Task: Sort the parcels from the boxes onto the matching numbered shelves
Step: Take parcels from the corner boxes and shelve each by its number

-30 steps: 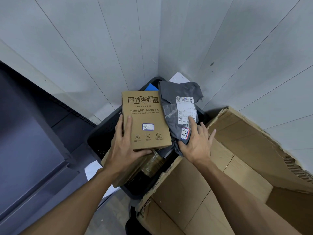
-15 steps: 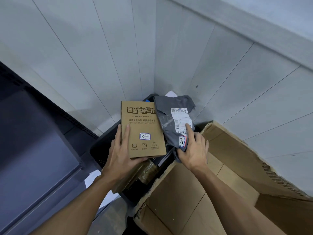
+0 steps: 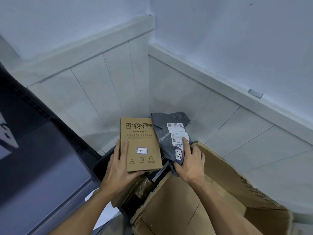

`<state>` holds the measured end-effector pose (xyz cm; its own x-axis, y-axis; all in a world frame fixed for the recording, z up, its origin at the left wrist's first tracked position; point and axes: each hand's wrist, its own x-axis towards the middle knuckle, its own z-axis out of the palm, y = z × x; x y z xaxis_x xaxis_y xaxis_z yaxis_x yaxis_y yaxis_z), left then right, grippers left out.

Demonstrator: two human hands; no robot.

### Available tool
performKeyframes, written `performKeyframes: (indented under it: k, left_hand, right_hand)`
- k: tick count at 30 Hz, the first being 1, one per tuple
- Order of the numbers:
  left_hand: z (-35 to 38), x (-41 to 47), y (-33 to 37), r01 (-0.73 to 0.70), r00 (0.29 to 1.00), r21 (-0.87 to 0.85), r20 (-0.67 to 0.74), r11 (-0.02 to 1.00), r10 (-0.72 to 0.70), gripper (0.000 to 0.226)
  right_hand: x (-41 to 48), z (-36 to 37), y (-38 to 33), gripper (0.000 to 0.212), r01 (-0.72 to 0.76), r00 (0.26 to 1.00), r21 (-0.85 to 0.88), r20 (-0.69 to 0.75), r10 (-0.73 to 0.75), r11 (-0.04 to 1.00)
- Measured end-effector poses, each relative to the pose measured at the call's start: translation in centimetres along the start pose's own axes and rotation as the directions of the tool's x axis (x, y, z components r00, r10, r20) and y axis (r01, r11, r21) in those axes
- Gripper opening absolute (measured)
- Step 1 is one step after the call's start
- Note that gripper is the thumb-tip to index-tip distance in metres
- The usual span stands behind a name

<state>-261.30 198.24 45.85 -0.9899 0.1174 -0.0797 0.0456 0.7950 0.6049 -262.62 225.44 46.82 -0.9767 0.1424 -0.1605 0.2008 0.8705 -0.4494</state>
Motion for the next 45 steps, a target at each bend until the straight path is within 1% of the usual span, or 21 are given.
performKeyframes:
  k: [4, 7, 12, 18, 24, 30, 36, 41, 45]
  left_hand:
    - [0.5, -0.5, -0.2, 0.007, 1.0, 0.019, 0.013, 1.0, -0.007, 0.133]
    - [0.5, -0.9, -0.2, 0.015, 1.0, 0.028, 0.018, 0.999, -0.016, 0.133]
    - [-0.8, -1.3, 0.3, 0.012, 1.0, 0.041, 0.014, 0.999, -0.013, 0.134]
    - [-3.6, -1.5, 2.1, -0.013, 0.999, 0.046, -0.03, 0.999, 0.014, 0.134]
    - [-6.1, -2.2, 4.6, 0.012, 0.997, 0.046, -0.079, 0.999, -0.008, 0.134]
    - [-9.0, -1.9, 7.1, -0.018, 0.992, 0.056, -0.125, 0.998, 0.025, 0.133]
    - [-10.9, -2.1, 9.4, -0.038, 0.988, 0.084, -0.143, 0.996, 0.05, 0.133]
    - [-12.0, -3.0, 11.1, -0.012, 0.984, 0.087, -0.175, 0.996, 0.027, 0.134]
    - [-13.1, -3.7, 11.7, -0.017, 0.981, 0.094, -0.191, 0.995, 0.035, 0.135]
  right_hand:
    - [-0.5, -0.3, 0.1, 0.095, 0.006, 1.0, 0.004, -0.024, -0.006, 1.0]
    - [-0.9, -0.3, 0.1, 0.096, 0.012, 1.0, -0.005, -0.013, -0.012, 1.0]
    - [-1.3, -1.3, -0.3, 0.099, 0.022, 0.999, 0.004, -0.031, -0.022, 1.0]
    - [-1.2, -4.3, -1.5, 0.105, 0.066, 0.995, -0.018, -0.075, -0.067, 0.998]
    - [-1.3, -8.2, -2.5, 0.103, 0.123, 0.987, -0.043, -0.1, -0.127, 0.991]
    - [-1.1, -11.6, -3.1, 0.103, 0.157, 0.978, -0.068, -0.129, -0.165, 0.985]
    - [-1.4, -14.5, -3.5, 0.106, 0.201, 0.972, -0.084, -0.106, -0.209, 0.976]
    - [-1.9, -16.4, -4.0, 0.106, 0.227, 0.967, -0.083, -0.1, -0.234, 0.97]
    - [-2.9, -17.5, -4.9, 0.107, 0.229, 0.96, -0.081, -0.145, -0.239, 0.97]
